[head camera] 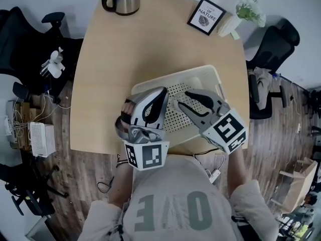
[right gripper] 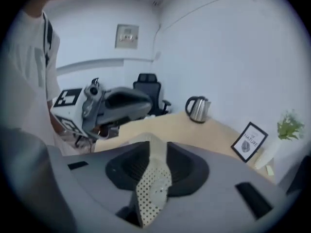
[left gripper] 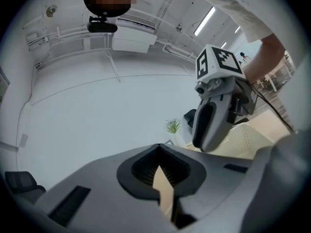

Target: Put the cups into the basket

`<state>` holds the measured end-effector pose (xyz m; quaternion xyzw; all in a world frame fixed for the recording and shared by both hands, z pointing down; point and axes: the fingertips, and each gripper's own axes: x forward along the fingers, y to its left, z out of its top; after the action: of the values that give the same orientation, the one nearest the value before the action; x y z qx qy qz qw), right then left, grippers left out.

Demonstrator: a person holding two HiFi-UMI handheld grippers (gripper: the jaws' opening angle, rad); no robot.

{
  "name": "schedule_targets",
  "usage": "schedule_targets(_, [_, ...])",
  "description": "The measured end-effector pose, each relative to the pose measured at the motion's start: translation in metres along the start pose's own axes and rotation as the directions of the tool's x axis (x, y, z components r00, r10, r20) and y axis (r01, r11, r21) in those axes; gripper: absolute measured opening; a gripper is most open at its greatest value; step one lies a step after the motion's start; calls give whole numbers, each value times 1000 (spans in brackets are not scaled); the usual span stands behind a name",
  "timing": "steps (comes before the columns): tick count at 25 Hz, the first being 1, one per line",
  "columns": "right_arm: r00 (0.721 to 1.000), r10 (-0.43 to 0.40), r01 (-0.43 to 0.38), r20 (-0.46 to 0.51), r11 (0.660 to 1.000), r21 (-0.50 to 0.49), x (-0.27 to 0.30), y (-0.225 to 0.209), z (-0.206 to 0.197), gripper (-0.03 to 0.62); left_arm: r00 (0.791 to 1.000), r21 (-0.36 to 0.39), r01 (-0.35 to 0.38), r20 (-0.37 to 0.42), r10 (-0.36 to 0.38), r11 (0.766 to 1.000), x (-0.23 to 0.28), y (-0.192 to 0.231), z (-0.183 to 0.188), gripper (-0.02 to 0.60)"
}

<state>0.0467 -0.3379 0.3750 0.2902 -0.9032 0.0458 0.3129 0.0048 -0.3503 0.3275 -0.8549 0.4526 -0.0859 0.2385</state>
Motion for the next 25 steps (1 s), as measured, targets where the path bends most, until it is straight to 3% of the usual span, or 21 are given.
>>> schedule_targets(1, [996, -60, 59, 68, 998, 21, -10, -9, 11, 51, 1000, 14, -1, -2, 1, 1000, 2, -1, 3, 6])
schedule_targets(2, [983, -131, 127, 131, 991, 38, -21, -17, 19, 20, 1000, 27, -2, -3, 2, 1000, 3, -2, 5, 6])
schedule_targets(6, [881, -353, 323, 315, 935, 145, -59, -31, 34, -2, 1000, 18, -2, 16, 2, 1000, 9, -4, 22, 6])
schedule_targets(9, [817, -445, 395, 366, 895, 204, -78, -31, 34, -2, 999, 24, 0, 35, -1, 1000, 8, -5, 38, 6])
schedule_targets(12, [779, -490, 433, 391, 872, 230, -87, -28, 28, -2, 999, 28, 8, 49, -10, 1000, 4, -6, 51, 6])
schedule_targets(20, [828, -441, 436, 346, 895, 98, -74, -1, 11, -2, 997, 47, 40, 68, -43, 998, -3, -16, 77, 6])
schedule_targets(25, [835, -434, 438, 338, 896, 66, -69, 9, 10, -2, 995, 62, 58, 81, -63, 996, -9, -25, 83, 6])
